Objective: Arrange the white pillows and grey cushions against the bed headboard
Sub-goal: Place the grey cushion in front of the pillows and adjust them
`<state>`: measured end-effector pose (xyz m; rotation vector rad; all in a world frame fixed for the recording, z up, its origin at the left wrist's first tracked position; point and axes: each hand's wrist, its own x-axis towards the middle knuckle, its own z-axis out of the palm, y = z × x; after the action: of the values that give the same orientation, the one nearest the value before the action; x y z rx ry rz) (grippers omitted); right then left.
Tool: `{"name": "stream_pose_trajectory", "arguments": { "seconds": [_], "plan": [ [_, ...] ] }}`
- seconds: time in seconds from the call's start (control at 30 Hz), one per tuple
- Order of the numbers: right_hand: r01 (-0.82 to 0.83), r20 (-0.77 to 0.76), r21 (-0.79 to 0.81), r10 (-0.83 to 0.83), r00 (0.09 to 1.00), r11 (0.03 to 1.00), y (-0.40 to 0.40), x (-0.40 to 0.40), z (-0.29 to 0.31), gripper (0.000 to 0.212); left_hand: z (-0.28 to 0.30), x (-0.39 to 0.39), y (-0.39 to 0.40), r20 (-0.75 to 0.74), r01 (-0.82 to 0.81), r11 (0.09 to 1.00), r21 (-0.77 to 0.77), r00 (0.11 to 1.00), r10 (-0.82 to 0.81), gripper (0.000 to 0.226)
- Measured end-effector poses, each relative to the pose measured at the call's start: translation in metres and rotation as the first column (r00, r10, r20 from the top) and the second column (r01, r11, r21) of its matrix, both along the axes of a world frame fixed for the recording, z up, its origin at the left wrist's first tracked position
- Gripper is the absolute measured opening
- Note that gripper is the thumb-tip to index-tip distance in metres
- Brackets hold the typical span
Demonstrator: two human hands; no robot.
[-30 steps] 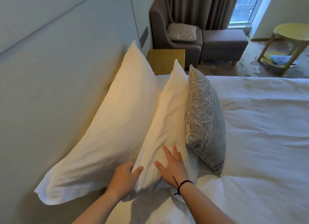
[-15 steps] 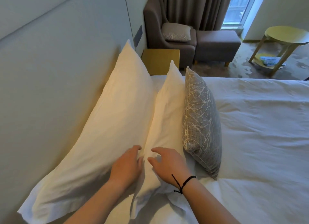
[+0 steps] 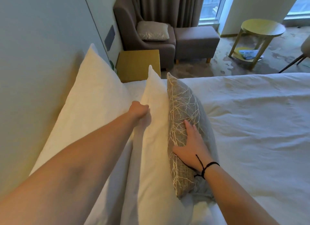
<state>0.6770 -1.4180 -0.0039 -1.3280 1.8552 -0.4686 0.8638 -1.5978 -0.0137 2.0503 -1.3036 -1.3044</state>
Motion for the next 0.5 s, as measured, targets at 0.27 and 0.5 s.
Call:
{"name": "stream_pose_trajectory", "arguments": {
  "seconds": [0.27, 0.5],
  "plan": [
    [-0.099, -0.01, 0.008, 0.099, 0.995, 0.995, -0.008, -0.015, -0.012, 0.098, -0.007, -0.015, -0.093, -0.101, -0.067, 0.968, -0.24, 0.994, 0.044, 0.046],
    [-0.152, 0.095, -0.016, 0.153, 0.984, 0.988, -0.007, -0.03, -0.012, 0.095, 0.0, 0.003, -0.115, 0.292, 0.181, 0.89, -0.419, 0.955, -0.057, 0.04]
  ]
}}
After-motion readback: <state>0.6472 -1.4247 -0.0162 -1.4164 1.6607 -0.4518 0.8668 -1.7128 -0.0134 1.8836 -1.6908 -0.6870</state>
